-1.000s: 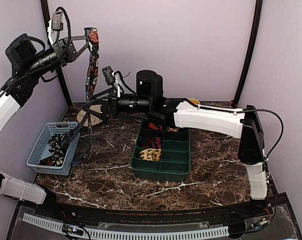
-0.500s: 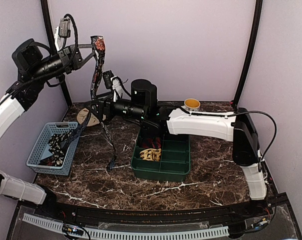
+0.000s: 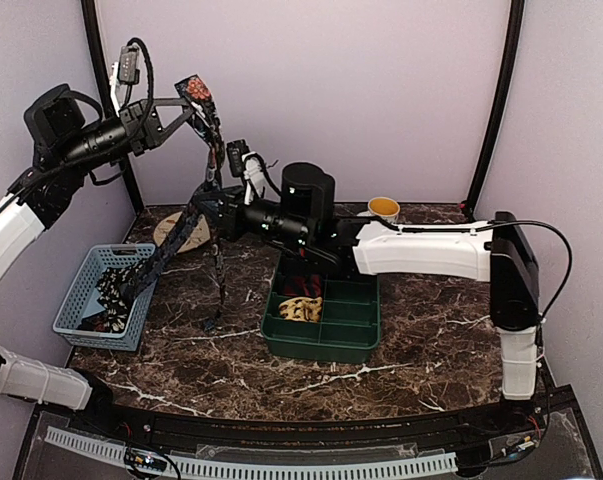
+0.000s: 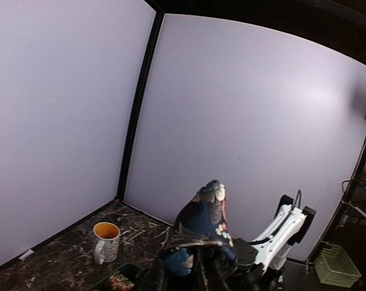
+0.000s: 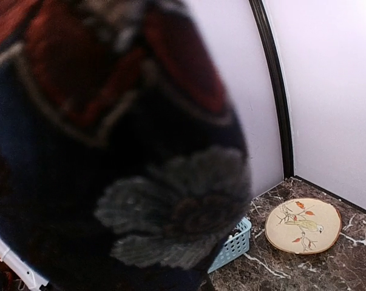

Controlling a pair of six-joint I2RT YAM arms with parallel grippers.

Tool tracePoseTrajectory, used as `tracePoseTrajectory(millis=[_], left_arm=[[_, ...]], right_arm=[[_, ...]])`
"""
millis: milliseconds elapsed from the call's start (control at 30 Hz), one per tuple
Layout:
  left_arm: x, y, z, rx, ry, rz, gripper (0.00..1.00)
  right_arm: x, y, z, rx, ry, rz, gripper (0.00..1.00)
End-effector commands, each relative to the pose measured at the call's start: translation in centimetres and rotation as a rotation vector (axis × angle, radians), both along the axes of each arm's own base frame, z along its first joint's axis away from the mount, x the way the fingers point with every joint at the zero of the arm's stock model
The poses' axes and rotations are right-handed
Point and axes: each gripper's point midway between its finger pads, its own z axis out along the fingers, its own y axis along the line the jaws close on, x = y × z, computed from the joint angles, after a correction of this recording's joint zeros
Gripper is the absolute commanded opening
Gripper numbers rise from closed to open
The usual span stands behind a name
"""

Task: Roll the ties
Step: Pass from the left arm to the right, then move the bin to the center of the board.

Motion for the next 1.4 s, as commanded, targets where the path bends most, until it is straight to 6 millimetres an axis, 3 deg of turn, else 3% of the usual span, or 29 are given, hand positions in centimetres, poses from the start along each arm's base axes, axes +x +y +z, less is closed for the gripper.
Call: tracePoseTrajectory(millis=[0, 167, 267, 500, 633, 900, 1000, 1100, 1167, 1367], left_arm=[[2.5, 2.7, -2.2, 0.067, 0.03, 0.268, 0.27], [5.2, 4.3, -9.1, 0.218, 0.171, 0.414, 0.74], [4.8, 3.8, -13.9, 0.318, 0.215, 0.372, 0.89], [0.2, 2.5, -24.4, 0.415, 0.243, 0.163, 0.93], [-1.7, 2.3, -28.4, 0.437, 0.278, 0.105, 0.89], [-3.3, 1.1, -32.0, 0.571, 0.278, 0.073, 0.94], [-4.3, 0.5, -30.8, 0.553, 0.197, 0.042, 0.92], [-5.3, 0.2, -28.2, 0.486, 0.109, 0.019, 0.9], [-5.9, 0.5, -27.5, 0.472, 0.07, 0.018, 0.9], [-5.2, 2.2, -26.3, 0.479, 0.012, 0.147, 0.89]], right_arm=[[-2.3, -5.3, 8.9, 0.195, -0.115, -0.018, 0.0], [-4.2, -9.5, 11.2, 0.234, -0.144, -0.026, 0.0], [-4.5, -11.9, 12.2, 0.252, -0.15, -0.052, 0.0], [-6.0, -16.8, 15.0, 0.298, -0.175, -0.07, 0.0], [-7.0, -18.2, 16.2, 0.306, -0.193, -0.053, 0.0], [-9.4, -19.3, 18.8, 0.345, -0.222, 0.038, 0.0], [-11.1, -19.2, 18.8, 0.34, -0.213, 0.135, 0.0], [-12.4, -18.7, 17.2, 0.289, -0.173, 0.226, 0.0], [-13.5, -18.7, 15.8, 0.25, -0.147, 0.286, 0.0], [-16.9, -20.4, 13.3, 0.137, -0.099, 0.423, 0.0]])
